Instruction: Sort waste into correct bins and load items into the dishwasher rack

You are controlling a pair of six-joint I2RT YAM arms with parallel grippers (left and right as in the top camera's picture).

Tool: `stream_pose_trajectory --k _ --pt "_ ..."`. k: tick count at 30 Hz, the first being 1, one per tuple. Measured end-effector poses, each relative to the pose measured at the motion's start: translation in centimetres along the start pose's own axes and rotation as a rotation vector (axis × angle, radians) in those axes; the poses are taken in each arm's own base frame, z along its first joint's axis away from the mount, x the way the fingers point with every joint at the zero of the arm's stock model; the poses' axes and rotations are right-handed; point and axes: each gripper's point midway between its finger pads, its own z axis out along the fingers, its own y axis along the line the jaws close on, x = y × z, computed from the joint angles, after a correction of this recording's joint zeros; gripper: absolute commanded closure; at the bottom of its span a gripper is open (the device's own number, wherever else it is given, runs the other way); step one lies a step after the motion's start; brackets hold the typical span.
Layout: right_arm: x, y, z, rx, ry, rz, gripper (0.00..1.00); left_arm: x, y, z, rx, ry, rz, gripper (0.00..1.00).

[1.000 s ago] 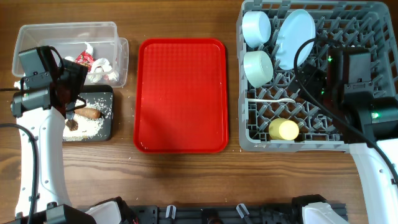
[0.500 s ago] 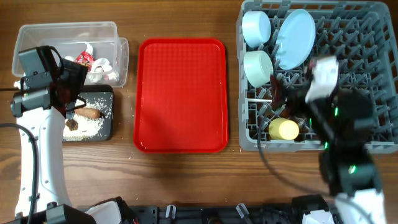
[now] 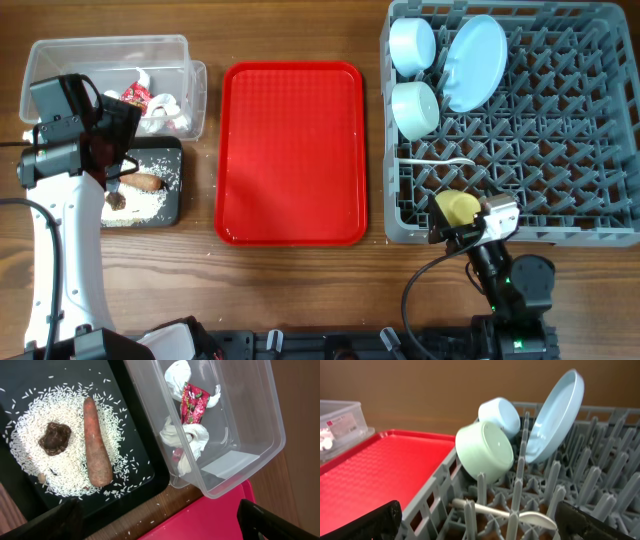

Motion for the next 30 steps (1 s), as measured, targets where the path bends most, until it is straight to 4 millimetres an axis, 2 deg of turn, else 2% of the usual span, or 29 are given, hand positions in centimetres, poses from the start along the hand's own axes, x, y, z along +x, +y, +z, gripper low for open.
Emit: stream_pose_trajectory --k 4,22,25,27,29,30 --pt "-2.1 0.1 -0.7 0.000 -0.095 -0.022 0.00 0.0 0.0 0.0 0.000 0.000 0.000 0.00" --pt "-2.2 0.1 -0.7 0.000 -0.096 -0.023 0.00 0.0 0.0 0.0 -0.002 0.000 0.000 0.00" --pt "-2.2 0.1 -0.7 0.000 -0.096 -0.023 0.00 -0.3 0.9 -0.9 -0.028 -0.031 0.007 0.00" --pt "-2.2 0.1 -0.7 0.000 -0.096 -0.023 0.00 -0.8 -0.1 -2.5 0.046 -0.098 0.041 0.00" --pt "-2.2 0.2 -0.7 0.000 -0.098 -0.023 0.00 -0.6 -2.9 -4.0 0.189 -0.191 0.151 0.00" --pt "-2.2 0.1 -0.7 0.001 -0.100 -0.024 0.00 0.9 -4.7 -4.9 0.295 -0.233 0.259 0.00"
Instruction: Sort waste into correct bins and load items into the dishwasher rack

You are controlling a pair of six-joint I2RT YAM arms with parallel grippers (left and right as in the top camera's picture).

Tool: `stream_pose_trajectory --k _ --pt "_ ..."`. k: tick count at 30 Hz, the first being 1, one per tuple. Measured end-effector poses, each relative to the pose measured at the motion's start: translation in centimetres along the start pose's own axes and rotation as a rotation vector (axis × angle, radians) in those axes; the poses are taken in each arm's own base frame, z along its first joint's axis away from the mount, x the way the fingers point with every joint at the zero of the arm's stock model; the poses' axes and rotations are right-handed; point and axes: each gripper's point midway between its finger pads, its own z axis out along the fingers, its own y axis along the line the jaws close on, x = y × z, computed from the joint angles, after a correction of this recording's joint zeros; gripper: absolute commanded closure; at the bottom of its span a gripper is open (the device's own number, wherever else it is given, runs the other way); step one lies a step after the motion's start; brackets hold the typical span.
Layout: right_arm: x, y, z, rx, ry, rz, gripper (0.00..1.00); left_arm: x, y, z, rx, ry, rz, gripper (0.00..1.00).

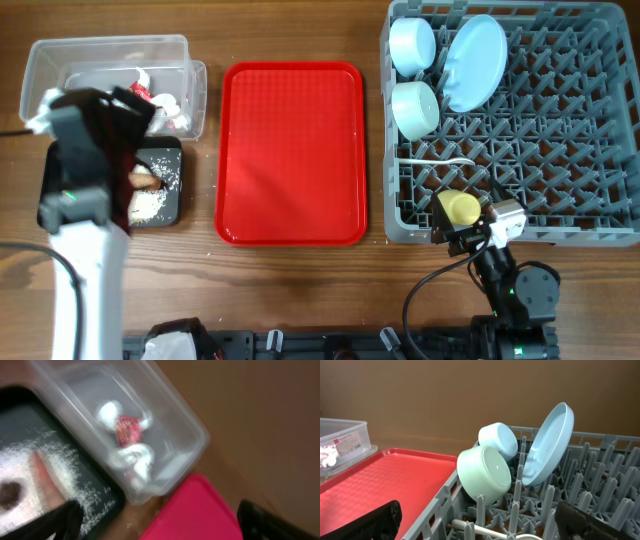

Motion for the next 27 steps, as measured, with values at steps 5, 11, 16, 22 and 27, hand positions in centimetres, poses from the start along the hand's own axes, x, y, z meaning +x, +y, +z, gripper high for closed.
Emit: stream_pose_trajectory --k 5,11,16,22,27 --pt "0.0 0.0 0.0 0.000 -0.002 0.000 0.00 6.1 -2.4 -2.7 0.262 -0.079 0.292 0.00" --pt "-0.1 0.0 0.0 0.000 -0.003 -0.001 0.00 11.0 2.0 -3.9 0.399 -0.173 0.337 0.00" --pt "-0.1 0.0 0.0 0.000 -0.003 -0.001 0.00 12.5 3.6 -5.0 0.479 -0.241 0.340 0.00" --pt "-0.1 0.0 0.0 0.000 -0.003 -0.001 0.00 13.5 4.3 -4.9 0.505 -0.258 0.340 0.00" --pt "-0.1 0.0 0.0 0.000 -0.003 -0.001 0.00 15.2 5.4 -4.3 0.501 -0.216 0.359 0.00"
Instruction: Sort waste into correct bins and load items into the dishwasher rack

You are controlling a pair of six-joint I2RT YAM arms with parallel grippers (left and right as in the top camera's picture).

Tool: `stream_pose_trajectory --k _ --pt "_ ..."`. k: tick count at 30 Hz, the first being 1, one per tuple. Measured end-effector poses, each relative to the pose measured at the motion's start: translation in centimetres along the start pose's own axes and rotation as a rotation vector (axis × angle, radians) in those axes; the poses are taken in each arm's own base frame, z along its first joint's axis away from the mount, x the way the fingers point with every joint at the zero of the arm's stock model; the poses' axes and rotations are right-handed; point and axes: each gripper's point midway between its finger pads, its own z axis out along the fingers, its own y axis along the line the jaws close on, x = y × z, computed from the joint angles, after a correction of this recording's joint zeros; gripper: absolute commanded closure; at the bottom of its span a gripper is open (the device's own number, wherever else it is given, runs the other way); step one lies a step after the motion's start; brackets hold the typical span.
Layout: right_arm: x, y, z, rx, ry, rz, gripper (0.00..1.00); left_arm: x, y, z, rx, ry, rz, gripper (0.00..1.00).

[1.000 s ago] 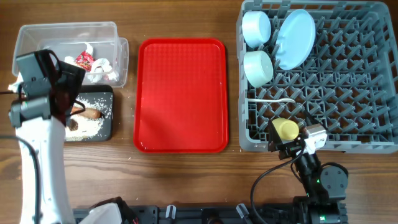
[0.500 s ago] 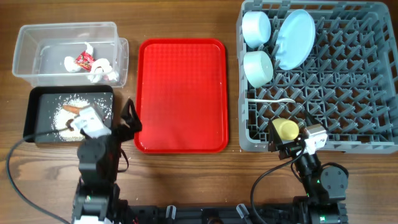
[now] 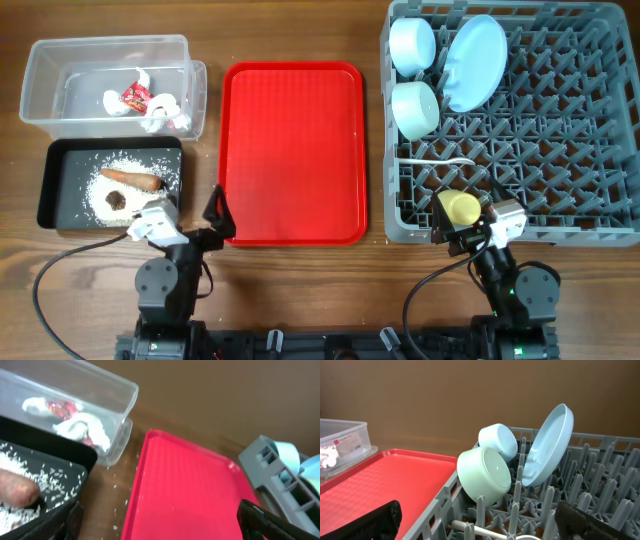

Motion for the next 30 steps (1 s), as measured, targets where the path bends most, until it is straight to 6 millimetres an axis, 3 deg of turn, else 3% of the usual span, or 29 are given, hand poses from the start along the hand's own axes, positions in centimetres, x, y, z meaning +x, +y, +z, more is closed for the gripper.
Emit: stream_pose_trajectory --k 2,9,30 --pt "0.0 0.0 0.0 0.000 0.000 0.000 0.00 0.2 0.0 -0.2 0.005 0.006 0.010 0.00" --pt "0.0 0.0 0.0 0.000 0.000 0.000 0.00 -1.8 -1.0 -0.9 0.049 -0.086 0.040 0.00" --pt "0.0 0.0 0.0 0.000 0.000 0.000 0.00 -1.8 -1.1 -0.9 0.056 -0.087 0.043 0.00"
